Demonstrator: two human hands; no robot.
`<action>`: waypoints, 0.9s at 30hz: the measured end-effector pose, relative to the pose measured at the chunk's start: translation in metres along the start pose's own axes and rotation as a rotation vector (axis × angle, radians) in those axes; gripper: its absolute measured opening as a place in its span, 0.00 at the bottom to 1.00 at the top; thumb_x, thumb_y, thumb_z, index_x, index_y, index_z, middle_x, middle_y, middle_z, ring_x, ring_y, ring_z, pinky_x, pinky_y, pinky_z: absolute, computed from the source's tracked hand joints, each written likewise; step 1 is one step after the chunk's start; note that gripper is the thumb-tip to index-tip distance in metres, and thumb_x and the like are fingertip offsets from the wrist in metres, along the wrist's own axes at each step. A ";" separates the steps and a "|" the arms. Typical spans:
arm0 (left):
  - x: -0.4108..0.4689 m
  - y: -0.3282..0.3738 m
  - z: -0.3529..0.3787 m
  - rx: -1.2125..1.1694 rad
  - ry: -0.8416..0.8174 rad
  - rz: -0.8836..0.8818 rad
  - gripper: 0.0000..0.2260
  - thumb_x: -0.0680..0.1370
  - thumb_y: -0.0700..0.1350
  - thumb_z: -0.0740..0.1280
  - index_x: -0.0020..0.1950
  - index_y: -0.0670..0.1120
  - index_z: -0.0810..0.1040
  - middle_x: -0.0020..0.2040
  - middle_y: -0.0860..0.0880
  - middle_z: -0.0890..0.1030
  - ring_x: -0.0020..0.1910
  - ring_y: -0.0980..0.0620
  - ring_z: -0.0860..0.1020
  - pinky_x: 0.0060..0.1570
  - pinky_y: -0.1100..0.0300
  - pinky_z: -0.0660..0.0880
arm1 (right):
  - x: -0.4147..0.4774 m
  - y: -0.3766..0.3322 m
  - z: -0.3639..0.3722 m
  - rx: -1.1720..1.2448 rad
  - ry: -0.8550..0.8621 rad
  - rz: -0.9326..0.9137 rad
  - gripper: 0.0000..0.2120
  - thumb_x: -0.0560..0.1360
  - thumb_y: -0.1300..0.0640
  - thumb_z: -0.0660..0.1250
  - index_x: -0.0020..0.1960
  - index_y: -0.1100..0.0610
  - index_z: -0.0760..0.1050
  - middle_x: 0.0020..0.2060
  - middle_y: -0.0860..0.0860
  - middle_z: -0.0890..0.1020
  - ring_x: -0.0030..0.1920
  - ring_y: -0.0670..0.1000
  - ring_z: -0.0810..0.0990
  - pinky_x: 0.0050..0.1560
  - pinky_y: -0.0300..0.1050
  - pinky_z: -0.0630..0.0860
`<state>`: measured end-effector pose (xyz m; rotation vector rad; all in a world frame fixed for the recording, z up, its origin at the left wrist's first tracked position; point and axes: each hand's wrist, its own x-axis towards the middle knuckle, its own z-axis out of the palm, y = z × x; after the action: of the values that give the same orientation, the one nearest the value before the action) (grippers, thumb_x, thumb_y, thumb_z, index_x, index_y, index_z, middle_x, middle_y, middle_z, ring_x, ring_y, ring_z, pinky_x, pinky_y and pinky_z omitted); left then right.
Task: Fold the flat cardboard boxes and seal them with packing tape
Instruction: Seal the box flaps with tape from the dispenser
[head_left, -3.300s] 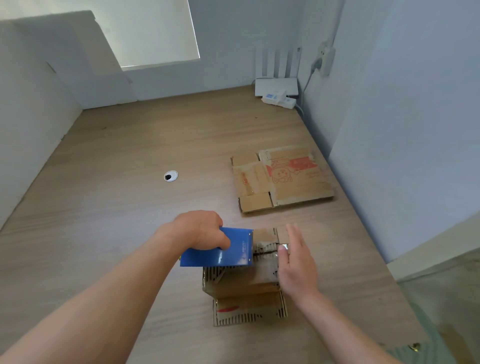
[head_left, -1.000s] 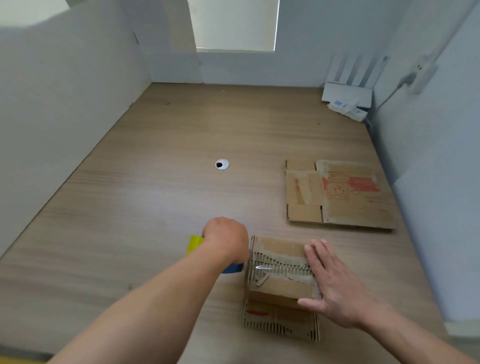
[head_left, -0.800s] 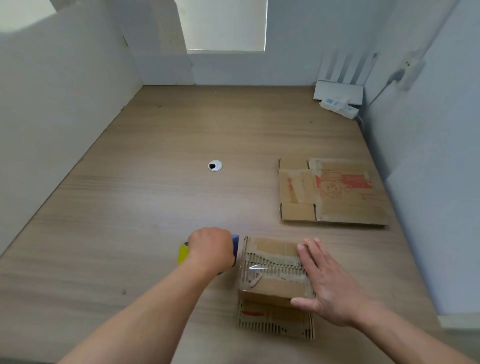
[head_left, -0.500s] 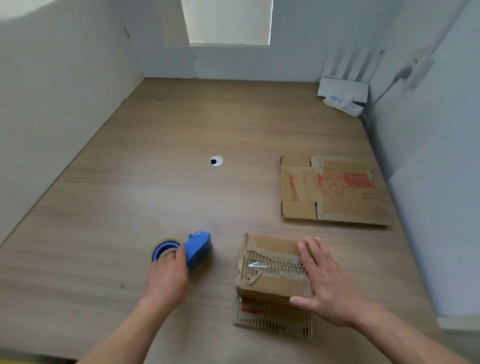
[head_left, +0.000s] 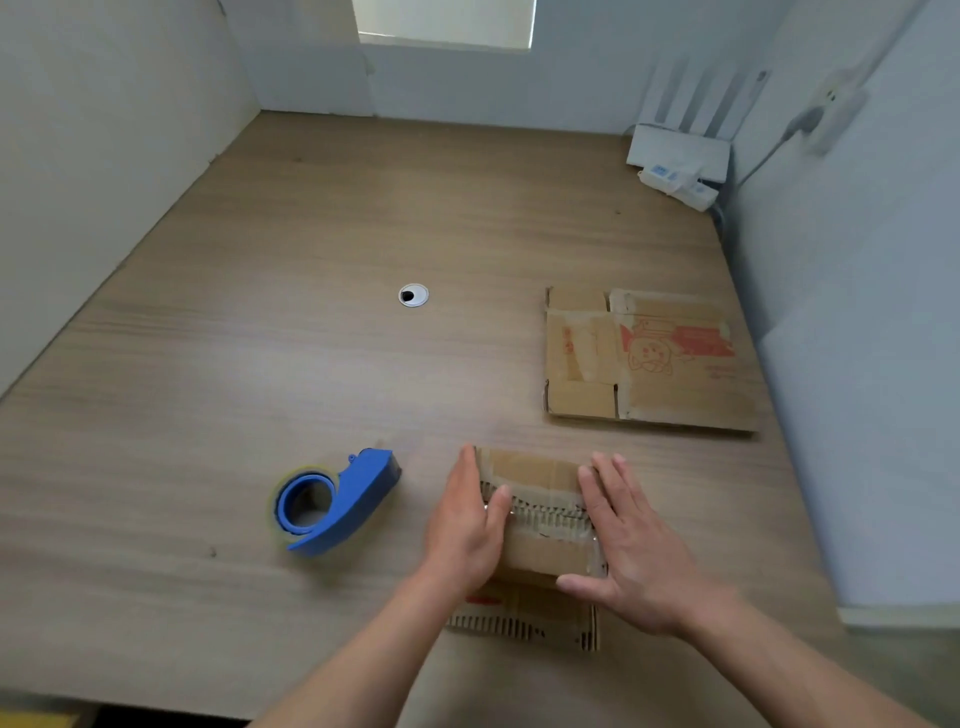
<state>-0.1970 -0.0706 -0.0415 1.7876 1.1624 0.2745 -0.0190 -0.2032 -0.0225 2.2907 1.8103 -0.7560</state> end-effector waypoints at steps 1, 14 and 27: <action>0.004 -0.001 0.002 -0.028 0.001 -0.055 0.29 0.81 0.60 0.56 0.79 0.49 0.56 0.71 0.55 0.69 0.71 0.49 0.69 0.72 0.49 0.67 | 0.000 0.002 0.002 0.030 0.017 -0.008 0.55 0.70 0.21 0.53 0.73 0.48 0.19 0.71 0.44 0.19 0.72 0.45 0.19 0.77 0.50 0.39; 0.016 -0.002 -0.010 -0.381 -0.249 -0.463 0.24 0.84 0.61 0.49 0.67 0.47 0.75 0.56 0.48 0.81 0.56 0.50 0.78 0.52 0.56 0.73 | 0.011 -0.018 0.045 1.051 0.396 0.155 0.30 0.81 0.44 0.51 0.76 0.36 0.37 0.79 0.37 0.39 0.77 0.36 0.38 0.80 0.46 0.41; 0.019 0.022 -0.026 -0.006 -0.202 -0.494 0.35 0.79 0.70 0.48 0.69 0.43 0.71 0.58 0.45 0.75 0.53 0.42 0.76 0.49 0.44 0.81 | -0.006 -0.013 0.057 1.245 0.168 0.448 0.57 0.63 0.14 0.45 0.81 0.48 0.54 0.79 0.47 0.61 0.79 0.48 0.57 0.79 0.50 0.51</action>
<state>-0.1902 -0.0417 -0.0156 1.4270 1.4030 -0.1893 -0.0499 -0.2271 -0.0666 3.2986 0.7390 -2.0003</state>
